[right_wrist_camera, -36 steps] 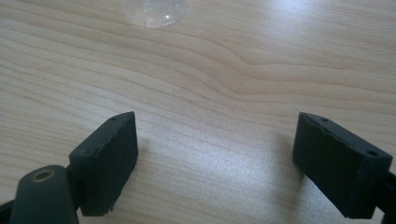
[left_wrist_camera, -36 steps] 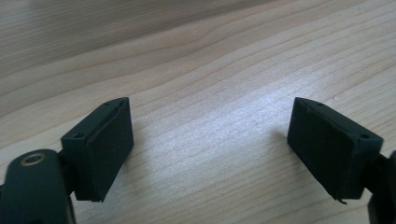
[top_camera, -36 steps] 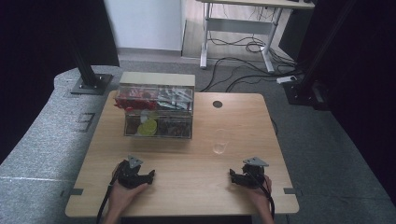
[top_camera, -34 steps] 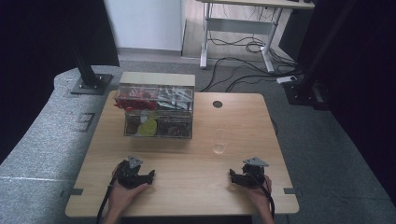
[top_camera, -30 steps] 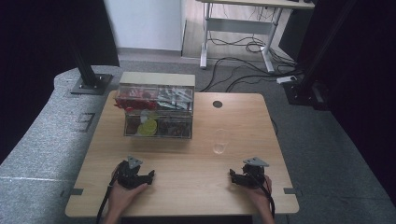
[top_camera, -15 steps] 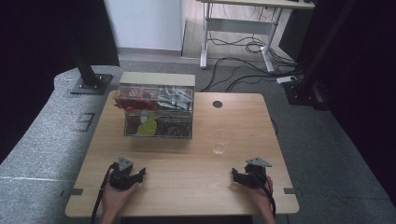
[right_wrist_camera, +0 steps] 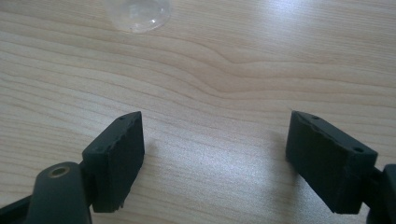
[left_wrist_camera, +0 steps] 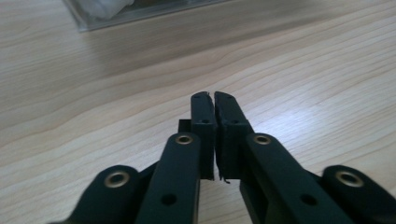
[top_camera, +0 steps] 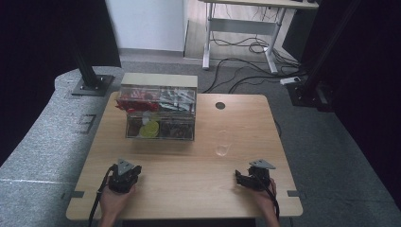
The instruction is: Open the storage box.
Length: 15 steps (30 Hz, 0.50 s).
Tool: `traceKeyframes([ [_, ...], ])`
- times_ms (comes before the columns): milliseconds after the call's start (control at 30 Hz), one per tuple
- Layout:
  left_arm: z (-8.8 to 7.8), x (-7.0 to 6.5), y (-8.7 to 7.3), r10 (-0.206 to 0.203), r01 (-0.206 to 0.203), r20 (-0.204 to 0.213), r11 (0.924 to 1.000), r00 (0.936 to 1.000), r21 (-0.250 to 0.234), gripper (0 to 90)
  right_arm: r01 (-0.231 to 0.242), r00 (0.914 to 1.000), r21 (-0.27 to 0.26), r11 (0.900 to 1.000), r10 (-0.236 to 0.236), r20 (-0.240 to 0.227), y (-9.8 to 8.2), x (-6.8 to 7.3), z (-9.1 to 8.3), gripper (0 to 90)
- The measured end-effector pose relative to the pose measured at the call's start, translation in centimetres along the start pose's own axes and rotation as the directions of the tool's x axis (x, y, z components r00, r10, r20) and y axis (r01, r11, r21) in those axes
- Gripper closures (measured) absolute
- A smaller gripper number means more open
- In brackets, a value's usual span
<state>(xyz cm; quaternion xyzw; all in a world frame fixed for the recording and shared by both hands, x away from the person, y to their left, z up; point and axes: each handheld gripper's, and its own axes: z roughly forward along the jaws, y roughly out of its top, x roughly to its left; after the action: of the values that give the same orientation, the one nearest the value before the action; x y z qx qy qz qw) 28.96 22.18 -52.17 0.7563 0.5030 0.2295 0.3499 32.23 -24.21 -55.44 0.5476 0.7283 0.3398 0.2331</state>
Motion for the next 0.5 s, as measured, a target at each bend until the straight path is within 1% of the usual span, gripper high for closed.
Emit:
traceKeyframes([
  [100, 0.0, 0.0, 0.2, -0.007, 0.007, 0.013, 1.0000, 0.9999, -0.006, 89.6, 0.000, 1.0000, 0.000, 1.000, 0.000, 0.001, 0.0, 0.0, 0.0, 20.0],
  [233, 0.1, 0.2, 0.5, -0.017, 0.017, 0.017, 0.9999, 0.9997, -0.002, 90.0, 0.002, 1.0000, 0.001, 1.000, -0.002, 0.006, 0.0, 0.1, 0.0, 20.2],
  [300, 0.2, 0.5, 0.7, -0.032, 0.032, 0.025, 0.9995, 0.9992, -0.001, 90.0, -0.001, 1.0000, 0.000, 1.000, 0.001, 0.007, 0.0, 0.1, 0.0, 20.1],
  [433, 0.2, 0.7, 1.0, -0.047, 0.047, 0.033, 0.9988, 0.9984, -0.009, 90.0, 0.002, 0.9999, 0.001, 1.000, -0.002, 0.011, 0.0, 0.1, 0.0, 20.1],
  [500, 0.3, 0.8, 1.1, -0.047, 0.047, 0.037, 0.9988, 0.9982, -0.009, 90.0, 0.004, 0.9999, 0.002, 1.000, -0.004, 0.012, 0.0, 0.1, 0.0, 20.1],
])
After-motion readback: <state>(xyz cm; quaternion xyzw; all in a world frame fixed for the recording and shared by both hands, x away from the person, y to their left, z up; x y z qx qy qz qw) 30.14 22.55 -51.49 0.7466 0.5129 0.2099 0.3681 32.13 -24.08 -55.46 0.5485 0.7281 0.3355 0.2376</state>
